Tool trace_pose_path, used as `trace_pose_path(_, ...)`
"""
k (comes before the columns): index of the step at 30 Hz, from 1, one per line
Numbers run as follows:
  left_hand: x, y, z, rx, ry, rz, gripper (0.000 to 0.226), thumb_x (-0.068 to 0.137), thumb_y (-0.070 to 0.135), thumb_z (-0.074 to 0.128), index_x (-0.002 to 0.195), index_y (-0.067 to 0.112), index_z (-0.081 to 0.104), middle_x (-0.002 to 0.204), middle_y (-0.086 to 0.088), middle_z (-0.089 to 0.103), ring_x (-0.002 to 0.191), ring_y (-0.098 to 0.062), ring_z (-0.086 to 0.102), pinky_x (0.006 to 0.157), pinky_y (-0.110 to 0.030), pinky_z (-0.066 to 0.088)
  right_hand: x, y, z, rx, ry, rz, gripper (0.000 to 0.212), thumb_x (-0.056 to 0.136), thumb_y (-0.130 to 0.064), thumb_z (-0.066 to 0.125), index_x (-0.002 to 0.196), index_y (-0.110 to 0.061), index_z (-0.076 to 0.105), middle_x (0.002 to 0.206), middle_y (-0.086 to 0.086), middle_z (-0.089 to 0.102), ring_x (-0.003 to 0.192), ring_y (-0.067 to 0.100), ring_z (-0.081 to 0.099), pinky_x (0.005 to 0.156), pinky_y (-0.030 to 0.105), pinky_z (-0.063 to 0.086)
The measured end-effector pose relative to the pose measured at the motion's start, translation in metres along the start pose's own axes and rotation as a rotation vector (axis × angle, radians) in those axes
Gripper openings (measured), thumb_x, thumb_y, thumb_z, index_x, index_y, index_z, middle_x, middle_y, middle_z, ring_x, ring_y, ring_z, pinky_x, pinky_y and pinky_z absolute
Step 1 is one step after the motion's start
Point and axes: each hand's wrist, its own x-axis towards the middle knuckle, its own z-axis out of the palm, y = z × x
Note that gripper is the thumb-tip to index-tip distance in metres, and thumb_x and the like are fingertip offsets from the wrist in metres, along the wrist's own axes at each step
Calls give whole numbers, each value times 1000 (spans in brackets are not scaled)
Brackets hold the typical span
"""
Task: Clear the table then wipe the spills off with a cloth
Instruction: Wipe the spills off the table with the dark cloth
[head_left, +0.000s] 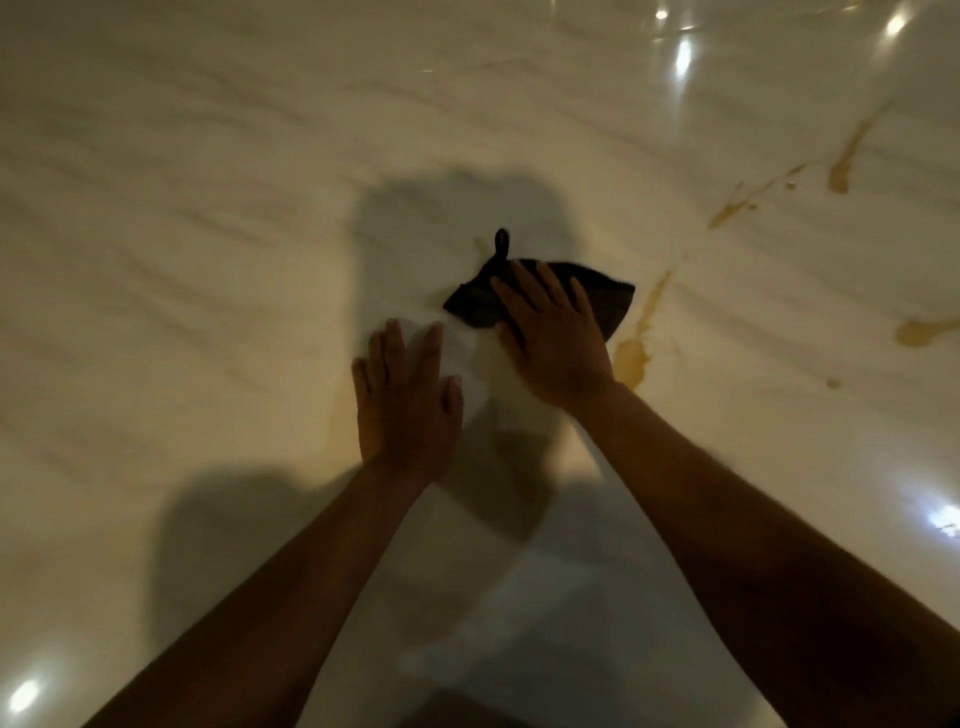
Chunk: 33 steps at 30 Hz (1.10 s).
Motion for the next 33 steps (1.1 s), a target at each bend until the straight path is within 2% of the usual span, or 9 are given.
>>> trace_pose_path(4, 1, 4, -1, -70, 19, -26, 61, 100, 39, 37, 159, 29, 25, 166, -17, 16, 154, -36, 11, 124, -56, 14, -55, -8, 1, 4, -81, -204, 52, 106, -45, 26, 155, -28, 29, 163, 0, 24, 152, 25, 15, 122, 49, 14)
trace_pose_path(8, 18, 6, -5, -57, 40, -15, 62, 99, 43, 32, 159, 29, 27, 165, -18, 19, 152, -38, 17, 123, -53, 18, 4, 30, -5, -4, -96, -314, 52, 104, -43, 29, 153, -27, 34, 160, 2, 32, 148, 29, 26, 117, 51, 21)
trace_pose_path(11, 44, 13, -10, -15, 26, -32, 66, 98, 48, 28, 160, 30, 24, 166, -19, 18, 151, -39, 18, 123, -51, 18, 79, 72, -10, -12, -8, -146, 53, 103, -42, 30, 150, -22, 41, 156, 8, 39, 144, 34, 34, 113, 54, 29)
trace_pose_path(15, 88, 24, -10, -10, 7, -48, 62, 104, 47, 29, 162, 32, 14, 168, -17, 7, 154, -38, 8, 124, -50, 11, 115, 75, -6, 4, 72, 127, 55, 103, -44, 28, 153, -24, 33, 160, 6, 30, 148, 33, 23, 118, 53, 20)
trace_pose_path(21, 150, 27, -16, -62, 53, -40, 60, 104, 33, 35, 161, 33, 17, 169, -16, 9, 155, -37, 7, 125, -49, 11, 76, 75, -8, -12, -64, -287, 53, 105, -47, 23, 155, -30, 28, 163, -2, 23, 152, 25, 15, 122, 49, 13)
trace_pose_path(23, 164, 28, -16, -52, 72, -51, 59, 104, 34, 34, 161, 33, 17, 168, -16, 10, 155, -37, 8, 125, -49, 12, 107, 100, -12, -44, -43, -362, 52, 104, -45, 27, 154, -29, 33, 161, -1, 29, 149, 26, 23, 119, 48, 20)
trace_pose_path(26, 180, 34, -14, -35, 91, -63, 59, 105, 40, 31, 162, 33, 16, 168, -16, 11, 154, -36, 9, 125, -48, 10, 182, 143, -15, -71, 86, -203, 54, 101, -45, 30, 149, -23, 44, 153, 7, 44, 141, 33, 39, 111, 52, 32)
trace_pose_path(30, 210, 39, -15, -22, 115, -72, 59, 104, 42, 31, 161, 32, 20, 167, -16, 14, 153, -37, 12, 124, -48, 12, 252, 154, -15, -6, 139, 299, 56, 100, -47, 29, 151, -25, 36, 158, 3, 34, 146, 29, 25, 116, 52, 19)
trace_pose_path(33, 241, 42, -16, -42, 129, -69, 59, 103, 43, 34, 160, 31, 23, 167, -16, 15, 153, -36, 13, 124, -48, 14, 256, 107, -2, -48, 165, 154, 56, 96, -46, 30, 148, -27, 40, 154, 2, 39, 142, 28, 32, 112, 50, 25)
